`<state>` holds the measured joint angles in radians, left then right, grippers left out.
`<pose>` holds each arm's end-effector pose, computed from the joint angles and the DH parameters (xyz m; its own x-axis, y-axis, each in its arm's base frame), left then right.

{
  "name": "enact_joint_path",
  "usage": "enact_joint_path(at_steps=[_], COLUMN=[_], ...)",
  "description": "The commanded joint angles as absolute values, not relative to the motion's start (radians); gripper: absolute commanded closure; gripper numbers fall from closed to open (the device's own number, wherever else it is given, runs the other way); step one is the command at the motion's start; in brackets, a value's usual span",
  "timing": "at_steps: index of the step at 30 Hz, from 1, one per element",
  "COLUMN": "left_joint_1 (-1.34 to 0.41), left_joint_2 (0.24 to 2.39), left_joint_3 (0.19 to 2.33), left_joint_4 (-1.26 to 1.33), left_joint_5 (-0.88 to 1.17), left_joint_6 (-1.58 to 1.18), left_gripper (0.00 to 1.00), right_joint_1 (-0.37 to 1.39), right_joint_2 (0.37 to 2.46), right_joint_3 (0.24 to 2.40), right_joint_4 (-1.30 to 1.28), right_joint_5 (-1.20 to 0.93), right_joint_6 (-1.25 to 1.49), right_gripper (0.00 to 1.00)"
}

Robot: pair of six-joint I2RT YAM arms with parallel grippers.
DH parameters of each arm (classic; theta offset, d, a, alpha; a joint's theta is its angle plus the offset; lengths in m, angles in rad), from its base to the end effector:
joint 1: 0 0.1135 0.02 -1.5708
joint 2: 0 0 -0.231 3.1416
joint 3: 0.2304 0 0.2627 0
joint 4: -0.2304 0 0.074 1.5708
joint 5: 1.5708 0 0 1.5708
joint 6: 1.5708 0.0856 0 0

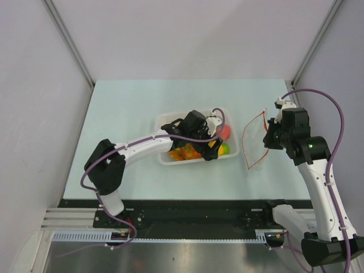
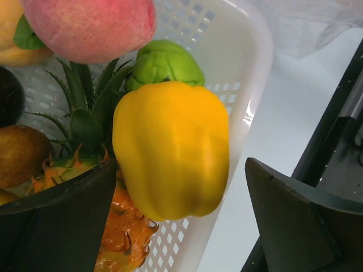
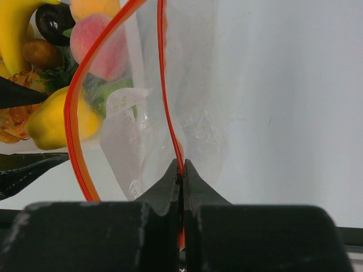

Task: Place the food in the zip-top bag and seal the zipper
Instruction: Pick up the fake fruit from the bin, then place the fake fruit in the zipper food storage bag.

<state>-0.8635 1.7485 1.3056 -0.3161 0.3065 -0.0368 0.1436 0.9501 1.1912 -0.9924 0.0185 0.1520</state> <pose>0.2601 -0.3440 0.1784 -0.4788 0.5061 -0.7174 0.8499 0.4720 -0.2342 0.2341 0.0322 0.3118 -0.6874 0.0536 -0.7243 -0.0259 0.9948 0.0982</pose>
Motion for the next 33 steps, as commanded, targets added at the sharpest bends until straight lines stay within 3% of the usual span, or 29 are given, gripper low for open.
enact_joint_path(at_steps=[1,8,12,14,24,33], left_joint_1=[-0.868,-0.854,-0.835,-0.828,-0.860,-0.997], left_joint_2=[1.753,1.793,1.747,1.712,1.456,1.636], left_joint_3=[1.359,1.414,1.442,1.443,1.436,1.571], left_joint_4=[-0.322,-0.350,-0.347,-0.331,-0.100,-0.120], left_joint_5=[0.262,0.273,0.345,0.370,0.416,0.339], left_joint_6=[-0.009,-0.020,-0.049,-0.058,-0.230,-0.302], left_gripper=[0.06,0.25,0.48,0.53,0.65,0.68], right_joint_1=[0.140,0.138,0.141,0.140,0.137,0.124], right_joint_2=[0.962,1.003,1.015,1.017,1.016,1.017], right_joint_3=[1.175,1.178,1.189,1.190,1.160,1.161], right_joint_4=[-0.977,-0.945,-0.939,-0.936,-0.910,-0.897], right_joint_5=[0.014,-0.035,-0.048,-0.057,-0.090,-0.166], right_joint_6=[0.213,0.226,0.221,0.221,0.233,0.248], right_gripper=[1.00,1.00,1.00,1.00,1.00,1.00])
